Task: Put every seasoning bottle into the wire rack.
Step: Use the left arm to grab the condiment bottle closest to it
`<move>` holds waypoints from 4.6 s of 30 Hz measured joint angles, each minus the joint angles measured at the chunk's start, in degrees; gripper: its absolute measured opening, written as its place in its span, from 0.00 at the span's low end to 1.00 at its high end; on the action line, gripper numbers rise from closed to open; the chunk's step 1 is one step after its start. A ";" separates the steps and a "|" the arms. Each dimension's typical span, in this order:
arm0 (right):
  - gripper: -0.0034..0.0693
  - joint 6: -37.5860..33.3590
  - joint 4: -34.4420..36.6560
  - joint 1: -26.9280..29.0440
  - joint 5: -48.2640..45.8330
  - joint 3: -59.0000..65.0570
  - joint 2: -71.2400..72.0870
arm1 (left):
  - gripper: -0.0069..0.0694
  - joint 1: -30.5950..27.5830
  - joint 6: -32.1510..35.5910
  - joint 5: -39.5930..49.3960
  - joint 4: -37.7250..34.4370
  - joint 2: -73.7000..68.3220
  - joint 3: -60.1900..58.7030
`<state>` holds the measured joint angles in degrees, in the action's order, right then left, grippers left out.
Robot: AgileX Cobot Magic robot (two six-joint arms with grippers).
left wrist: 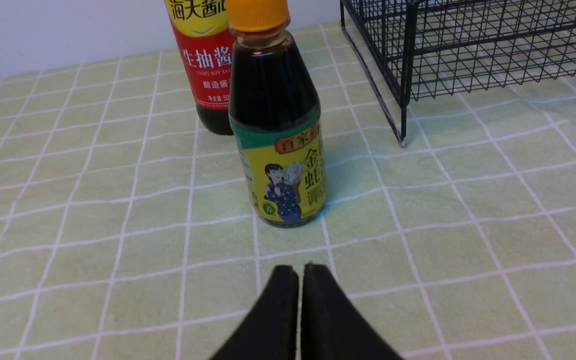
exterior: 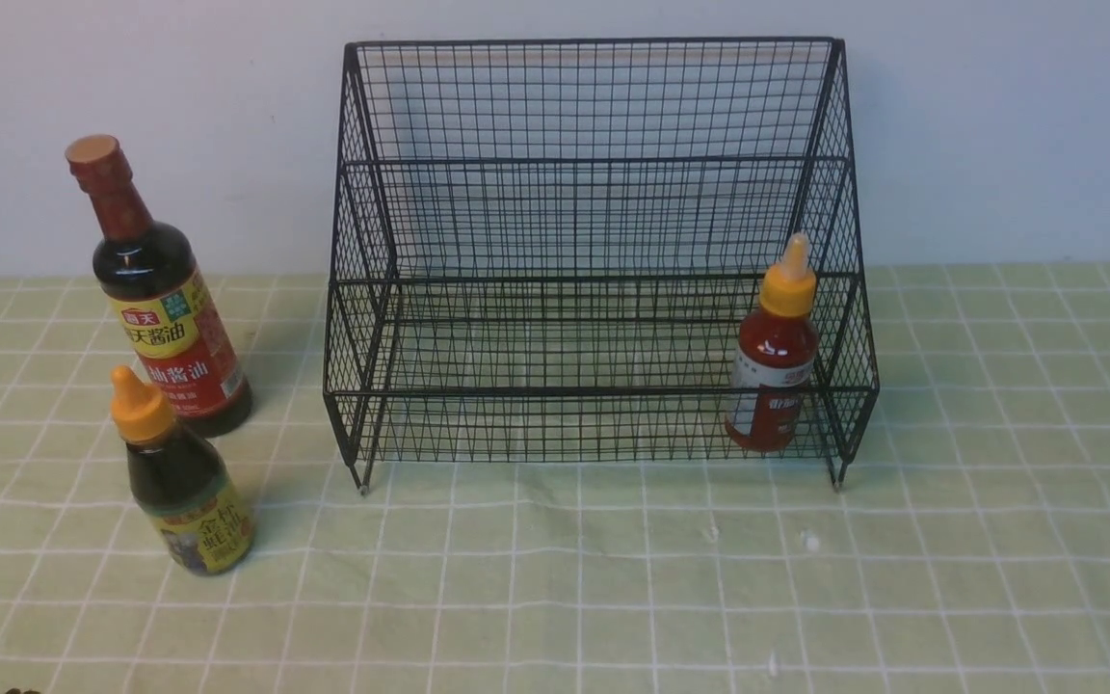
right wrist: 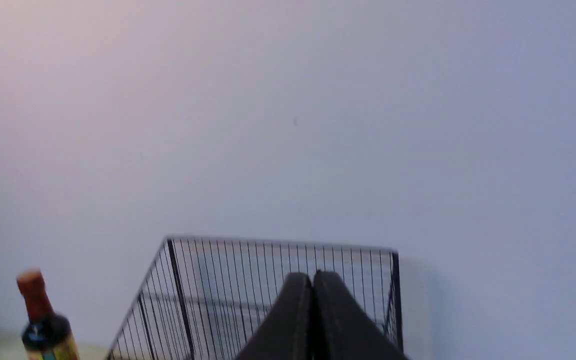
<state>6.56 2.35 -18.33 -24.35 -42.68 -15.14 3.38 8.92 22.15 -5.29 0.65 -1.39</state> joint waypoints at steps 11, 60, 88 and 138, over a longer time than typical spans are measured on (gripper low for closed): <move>0.03 -0.71 -11.39 0.00 10.07 20.72 15.97 | 0.08 0.00 0.00 0.00 -0.01 0.00 0.00; 0.03 1.85 -6.14 17.18 3.40 44.07 15.87 | 0.08 0.00 0.00 0.00 -0.01 0.00 0.00; 0.03 1.85 -6.14 17.18 3.40 44.07 15.87 | 0.08 0.00 -5.58 -24.16 -28.30 0.00 -0.27; 0.03 1.94 -6.14 17.18 3.40 44.07 15.87 | 0.80 0.00 -6.63 15.14 1.02 -81.88 58.65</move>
<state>8.50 -3.80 -1.16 -20.95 1.39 0.73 3.38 2.30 37.29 -4.27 -81.23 57.26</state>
